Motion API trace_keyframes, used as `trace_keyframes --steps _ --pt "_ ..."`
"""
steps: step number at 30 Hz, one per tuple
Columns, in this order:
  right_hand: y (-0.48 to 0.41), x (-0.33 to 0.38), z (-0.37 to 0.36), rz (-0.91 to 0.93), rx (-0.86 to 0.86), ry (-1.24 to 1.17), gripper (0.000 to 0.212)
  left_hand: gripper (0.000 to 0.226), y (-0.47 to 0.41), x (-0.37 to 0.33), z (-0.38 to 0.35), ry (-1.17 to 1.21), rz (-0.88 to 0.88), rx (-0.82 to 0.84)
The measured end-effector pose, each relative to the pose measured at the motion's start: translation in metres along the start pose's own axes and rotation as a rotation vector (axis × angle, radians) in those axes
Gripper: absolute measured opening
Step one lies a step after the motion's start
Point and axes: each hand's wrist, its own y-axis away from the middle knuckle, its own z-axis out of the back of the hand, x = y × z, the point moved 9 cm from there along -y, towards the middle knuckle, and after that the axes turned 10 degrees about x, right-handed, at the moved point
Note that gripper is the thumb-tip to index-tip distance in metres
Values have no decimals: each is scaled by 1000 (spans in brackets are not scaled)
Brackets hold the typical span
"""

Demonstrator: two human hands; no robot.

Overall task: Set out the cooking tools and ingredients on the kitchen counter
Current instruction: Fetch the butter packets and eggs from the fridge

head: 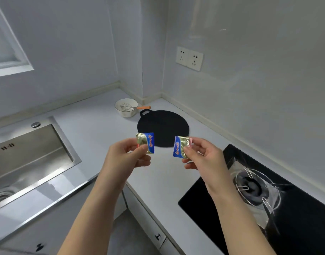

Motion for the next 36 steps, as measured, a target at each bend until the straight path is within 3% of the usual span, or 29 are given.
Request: trace_keyframes --steps 12,21,27,36 --pt "-155 -74 -112 -274 5 3 6 4 -159 77 124 20 250 -60" --pt "-281 -171 -219 -580 5 -92 24 6 -272 168 217 -24 474 -103" --pt "-319 -224 -255 -724 -64 -141 16 10 -302 216 246 -101 583 -132" --pt "-339 -252 -266 -881 -114 -6 7 6 -315 220 261 -343 577 -193"
